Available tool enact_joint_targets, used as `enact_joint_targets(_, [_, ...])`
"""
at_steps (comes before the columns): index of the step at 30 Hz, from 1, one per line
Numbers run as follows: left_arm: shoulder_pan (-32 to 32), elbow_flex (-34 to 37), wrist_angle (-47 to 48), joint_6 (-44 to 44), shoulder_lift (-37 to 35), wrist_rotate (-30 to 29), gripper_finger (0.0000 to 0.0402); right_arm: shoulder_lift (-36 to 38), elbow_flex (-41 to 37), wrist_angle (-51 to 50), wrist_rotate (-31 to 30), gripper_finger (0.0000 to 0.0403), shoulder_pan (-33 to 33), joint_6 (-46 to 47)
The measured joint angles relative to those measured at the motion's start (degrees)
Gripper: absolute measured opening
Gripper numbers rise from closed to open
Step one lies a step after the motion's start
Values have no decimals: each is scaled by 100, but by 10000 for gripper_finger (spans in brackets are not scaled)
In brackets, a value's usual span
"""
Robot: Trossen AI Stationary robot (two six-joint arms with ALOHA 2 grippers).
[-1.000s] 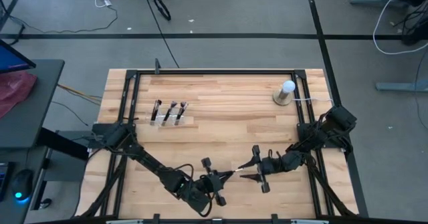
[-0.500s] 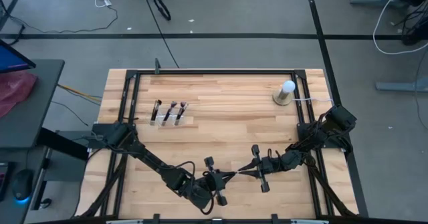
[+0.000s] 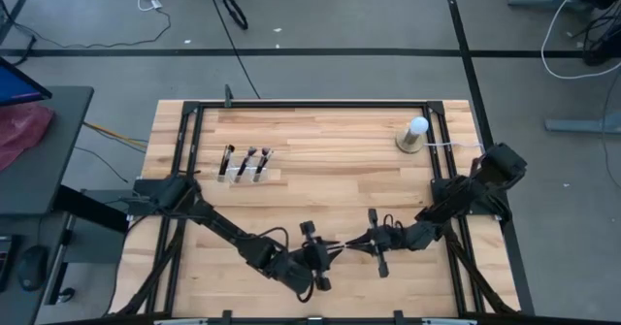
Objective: Pick & Place Makeup Brushes
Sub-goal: Put the black eyeshadow brush into the transparent organizer
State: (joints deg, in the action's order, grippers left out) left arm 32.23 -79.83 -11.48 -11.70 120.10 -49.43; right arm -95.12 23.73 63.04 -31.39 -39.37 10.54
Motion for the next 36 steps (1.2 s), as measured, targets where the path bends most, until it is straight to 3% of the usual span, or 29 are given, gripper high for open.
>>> enact_joint_targets(5, [-225,0,618,-334,2,535,166,426,528,-2055,-118,4,29,376])
enact_joint_targets(9, [-340,0,718,-372,4,845,172,430,980,-3003,-116,6,76,429])
enact_joint_targets(13, [-363,0,722,-374,6,920,136,401,1208,-3373,-119,6,96,426])
enact_joint_targets(20, [-356,0,802,-404,13,1180,21,401,1230,-3315,-110,9,91,402])
enact_joint_targets(25, [-273,-7,1015,-522,13,890,21,501,1230,-3353,-192,45,42,345])
enact_joint_targets(29, [-113,351,1280,-730,11,196,18,794,1228,-3418,-450,82,-124,213])
enact_joint_targets(36, [-92,1891,603,-1484,-928,-805,18,930,1219,-3552,-562,113,-214,235])
